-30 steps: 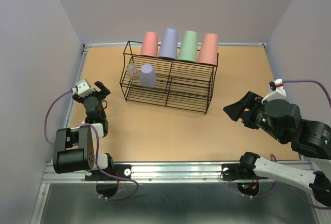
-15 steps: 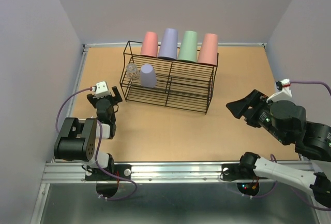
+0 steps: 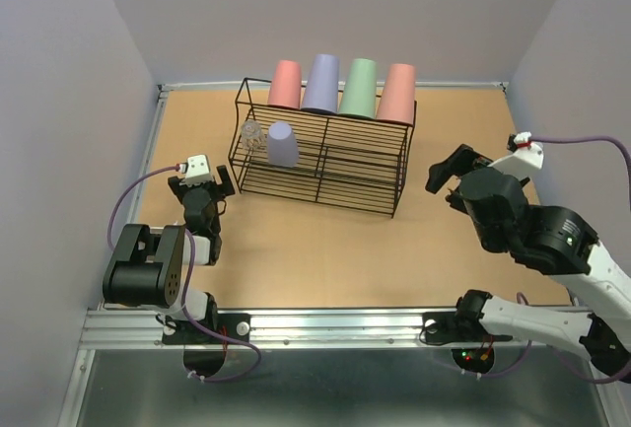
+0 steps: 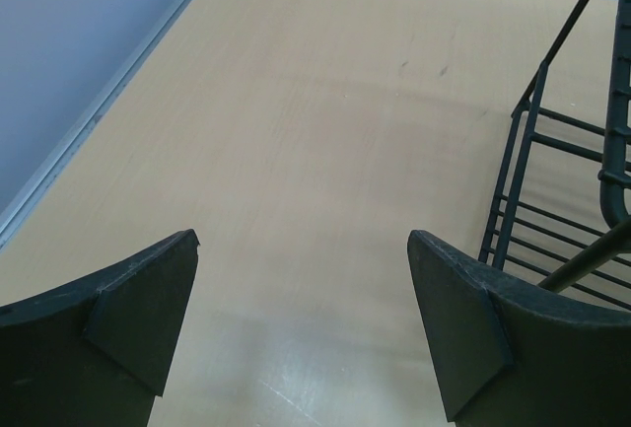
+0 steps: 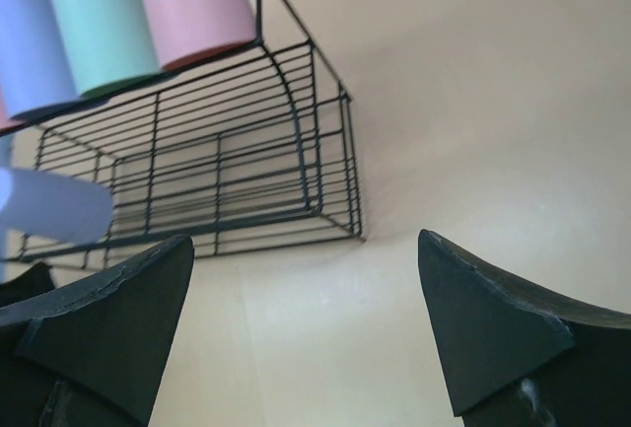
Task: Load the cups into the dish rack
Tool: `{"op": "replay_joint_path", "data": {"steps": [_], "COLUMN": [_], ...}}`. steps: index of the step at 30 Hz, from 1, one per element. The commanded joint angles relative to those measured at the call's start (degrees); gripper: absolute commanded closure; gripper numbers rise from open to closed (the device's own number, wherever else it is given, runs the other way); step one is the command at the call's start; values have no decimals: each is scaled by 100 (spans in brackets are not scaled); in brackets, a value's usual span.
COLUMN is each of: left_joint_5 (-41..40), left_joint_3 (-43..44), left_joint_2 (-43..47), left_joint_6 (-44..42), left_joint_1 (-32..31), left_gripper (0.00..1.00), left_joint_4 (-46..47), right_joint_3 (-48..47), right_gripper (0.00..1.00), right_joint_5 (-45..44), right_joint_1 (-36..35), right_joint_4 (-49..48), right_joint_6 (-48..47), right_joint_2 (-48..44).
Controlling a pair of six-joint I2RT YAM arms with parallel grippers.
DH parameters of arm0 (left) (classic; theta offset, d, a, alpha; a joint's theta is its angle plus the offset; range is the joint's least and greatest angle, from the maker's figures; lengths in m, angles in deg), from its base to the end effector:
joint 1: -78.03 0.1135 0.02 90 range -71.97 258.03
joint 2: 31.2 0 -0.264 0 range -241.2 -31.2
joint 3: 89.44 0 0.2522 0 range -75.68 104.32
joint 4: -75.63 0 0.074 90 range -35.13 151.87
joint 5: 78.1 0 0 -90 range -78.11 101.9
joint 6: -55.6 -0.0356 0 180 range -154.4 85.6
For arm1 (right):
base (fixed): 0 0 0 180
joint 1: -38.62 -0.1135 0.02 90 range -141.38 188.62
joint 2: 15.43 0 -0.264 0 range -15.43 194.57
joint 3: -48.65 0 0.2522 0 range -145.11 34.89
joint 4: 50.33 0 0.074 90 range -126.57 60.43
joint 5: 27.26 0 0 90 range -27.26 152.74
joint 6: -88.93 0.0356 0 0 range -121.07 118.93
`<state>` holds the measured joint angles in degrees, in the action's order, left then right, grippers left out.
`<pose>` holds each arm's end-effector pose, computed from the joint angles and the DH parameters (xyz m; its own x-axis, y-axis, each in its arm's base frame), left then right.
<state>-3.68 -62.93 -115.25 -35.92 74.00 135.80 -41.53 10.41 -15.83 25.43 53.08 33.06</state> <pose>0.2363 -0.0071 0.1682 0.0405 0.0228 -0.9989 -0.2011 0.9795 0.0142 0.0884 0.0753 0.4253 -0.2848 0.4535 -0.8446 0.1961 0.8900 0.4117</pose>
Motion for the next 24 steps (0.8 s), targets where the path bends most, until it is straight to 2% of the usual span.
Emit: {"op": "replay_joint_path", "data": {"steps": [1,4,8,13,16,17,18,19,20,23,24], "left_joint_5": [46,46,46,46,46,37,37,46,54,46,46], "left_joint_3": [87,87,87,87,87,87,87,87,87,87,87], "left_joint_2": [64,56,64,64,64,64,56,64,56,73,47], "left_joint_6": [-156,-156,-156,-156,-156,-156,-156,-147,-147,-156,-156], "left_joint_1": [-1,-10,-10,-10,-10,-1,-10,-1,-10,-1,-1], "left_gripper": [1,1,1,1,1,1,1,1,1,1,1], "left_joint_4": [1484,1501,1493,1501,1493,1493,1493,1501,1501,1484,1501], "right_joint_3": [-408,-558,-715,-1663,-2428,-2717,-2816,-2912,-3026,-3028,-2801], "right_gripper": [0,0,0,0,0,0,0,0,0,0,0], "right_joint_5": [-1453,-1850,-2237,-2149,-1221,-400,87,1040,1415,1349,1462], "right_joint_1": [-21,-30,-21,31,1100,2087,2671,3799,4333,4820,5231], "right_joint_4": [-329,-538,-1330,-1744,-1752,-1770,-1787,-1805,-1805,-1840,-1840], "right_joint_6": [-344,-405,-1528,-3488,-3833,-3824,-3789,-3737,-3667,-3508,-3238], "right_joint_2": [380,416,468,1573,2155,2313,2358,2497,2533,2709,2779]}}
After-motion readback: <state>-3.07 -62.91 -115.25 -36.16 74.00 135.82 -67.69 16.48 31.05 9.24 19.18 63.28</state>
